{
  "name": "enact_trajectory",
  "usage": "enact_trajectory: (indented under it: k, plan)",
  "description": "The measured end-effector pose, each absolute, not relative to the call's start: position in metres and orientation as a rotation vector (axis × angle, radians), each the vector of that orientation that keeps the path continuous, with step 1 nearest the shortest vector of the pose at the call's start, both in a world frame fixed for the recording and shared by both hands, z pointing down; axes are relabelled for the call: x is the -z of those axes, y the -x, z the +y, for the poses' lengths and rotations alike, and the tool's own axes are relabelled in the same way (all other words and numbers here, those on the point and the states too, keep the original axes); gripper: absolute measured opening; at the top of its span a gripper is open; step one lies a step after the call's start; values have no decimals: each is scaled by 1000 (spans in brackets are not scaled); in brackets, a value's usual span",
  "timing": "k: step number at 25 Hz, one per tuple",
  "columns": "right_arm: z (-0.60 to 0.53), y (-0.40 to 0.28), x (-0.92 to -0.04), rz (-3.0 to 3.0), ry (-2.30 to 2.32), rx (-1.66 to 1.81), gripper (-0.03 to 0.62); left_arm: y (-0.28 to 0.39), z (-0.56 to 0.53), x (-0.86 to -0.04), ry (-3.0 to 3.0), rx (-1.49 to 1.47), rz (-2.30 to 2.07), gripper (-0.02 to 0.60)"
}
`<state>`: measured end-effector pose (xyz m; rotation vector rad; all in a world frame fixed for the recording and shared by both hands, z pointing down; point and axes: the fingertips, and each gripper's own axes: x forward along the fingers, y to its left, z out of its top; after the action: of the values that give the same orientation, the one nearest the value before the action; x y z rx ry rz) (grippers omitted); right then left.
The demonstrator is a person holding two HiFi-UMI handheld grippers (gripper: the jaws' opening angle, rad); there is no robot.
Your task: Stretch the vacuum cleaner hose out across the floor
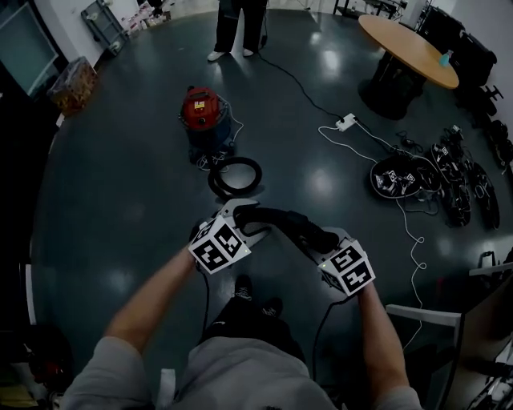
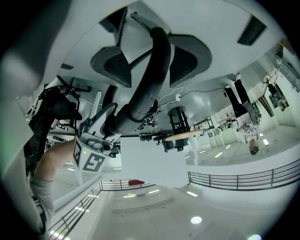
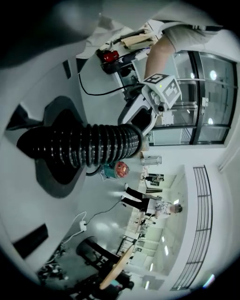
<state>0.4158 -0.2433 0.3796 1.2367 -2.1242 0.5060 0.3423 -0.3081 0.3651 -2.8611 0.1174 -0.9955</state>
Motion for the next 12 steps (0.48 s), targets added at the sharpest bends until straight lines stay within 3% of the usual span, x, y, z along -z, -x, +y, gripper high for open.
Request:
enact_trajectory:
  k: [12]
  plan:
    - [-176,-375,-374,-1849,-1766,-794,126,-238,-195,-409,3025,1009,-92,245]
